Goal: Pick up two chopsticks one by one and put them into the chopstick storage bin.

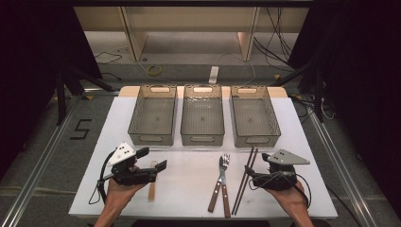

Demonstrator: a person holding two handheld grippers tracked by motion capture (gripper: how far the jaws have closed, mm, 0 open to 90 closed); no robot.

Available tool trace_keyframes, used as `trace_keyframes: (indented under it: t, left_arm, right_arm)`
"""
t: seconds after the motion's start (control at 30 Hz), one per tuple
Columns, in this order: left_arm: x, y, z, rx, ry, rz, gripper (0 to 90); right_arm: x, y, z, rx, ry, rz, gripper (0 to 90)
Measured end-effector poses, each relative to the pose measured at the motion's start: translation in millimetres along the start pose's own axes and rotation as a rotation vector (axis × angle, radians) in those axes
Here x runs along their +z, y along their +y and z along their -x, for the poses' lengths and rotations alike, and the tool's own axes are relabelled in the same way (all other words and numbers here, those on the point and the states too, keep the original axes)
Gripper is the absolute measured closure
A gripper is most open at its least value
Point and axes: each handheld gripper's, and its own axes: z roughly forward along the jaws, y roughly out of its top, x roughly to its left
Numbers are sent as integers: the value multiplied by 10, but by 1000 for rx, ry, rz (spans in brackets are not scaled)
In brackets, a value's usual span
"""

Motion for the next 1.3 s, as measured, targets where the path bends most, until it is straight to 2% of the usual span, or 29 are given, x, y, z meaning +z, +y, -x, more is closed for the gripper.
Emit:
trace_keyframes:
  t: [0.17, 0.27, 0.43, 0.7, 1.17, 1.3]
  left_arm:
    - [-2, 2, 4, 0, 0, 1, 145]
    - [1, 5, 2, 1, -1, 2, 145]
    - [12, 7, 9, 7, -2, 0, 145]
    - [13, 9, 16, 8, -4, 2, 145]
    - [9, 9, 12, 9, -4, 2, 145]
    - [7, 9, 10, 8, -4, 2, 145]
  right_arm:
    - [53, 85, 52, -1, -32, -57, 263]
    - [106, 125, 82, 1, -37, -108, 267]
    - [232, 148, 86, -53, -31, -237, 282]
    - [415, 186, 78, -82, -37, -405, 319]
    - [661, 215, 49, -101, -36, -549, 347]
    - [700, 195, 66, -103, -51, -579, 355]
